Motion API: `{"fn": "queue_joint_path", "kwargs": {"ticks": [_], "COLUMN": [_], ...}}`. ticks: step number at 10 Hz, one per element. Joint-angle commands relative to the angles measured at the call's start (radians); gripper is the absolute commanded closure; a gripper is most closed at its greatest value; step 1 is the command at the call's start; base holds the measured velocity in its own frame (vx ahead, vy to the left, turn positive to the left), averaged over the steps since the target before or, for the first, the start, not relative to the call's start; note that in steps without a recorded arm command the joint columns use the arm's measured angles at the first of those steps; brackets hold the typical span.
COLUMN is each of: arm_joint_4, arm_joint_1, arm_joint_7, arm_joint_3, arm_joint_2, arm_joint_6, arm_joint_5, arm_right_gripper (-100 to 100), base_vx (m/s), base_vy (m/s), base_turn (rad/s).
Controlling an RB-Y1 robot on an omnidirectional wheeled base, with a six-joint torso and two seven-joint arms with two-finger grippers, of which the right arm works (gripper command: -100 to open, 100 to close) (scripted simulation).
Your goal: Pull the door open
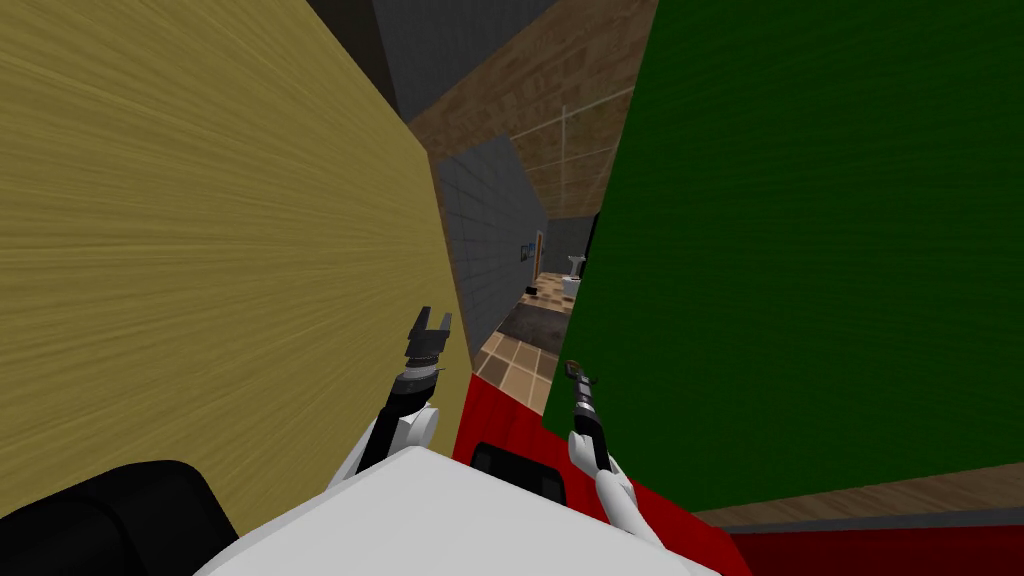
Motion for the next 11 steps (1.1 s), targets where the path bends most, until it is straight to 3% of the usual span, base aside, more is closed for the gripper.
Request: {"fn": "queue_joint_path", "kwargs": {"ticks": [1, 7, 11], "arm_joint_4": [0.007, 0.004, -0.002], "arm_joint_1": [0.006, 0.013, 0.025], "arm_joint_7": [-0.006, -0.04, -0.097], "arm_joint_3": [-0.001, 0.009, 0.025], "arm_joint_2": [-0.009, -0.032, -0.063], "arm_joint_6": [0.001, 0.013, 0.026], "arm_joint_5": [0.003, 0.032, 0.082], "arm_right_gripper": [100, 100, 100], "base_vx": [-0.202, -0.199, -0.18], "base_vy": [0.007, 0.022, 0.013], "base_turn": [-0.023, -0.08, -0.162]}}
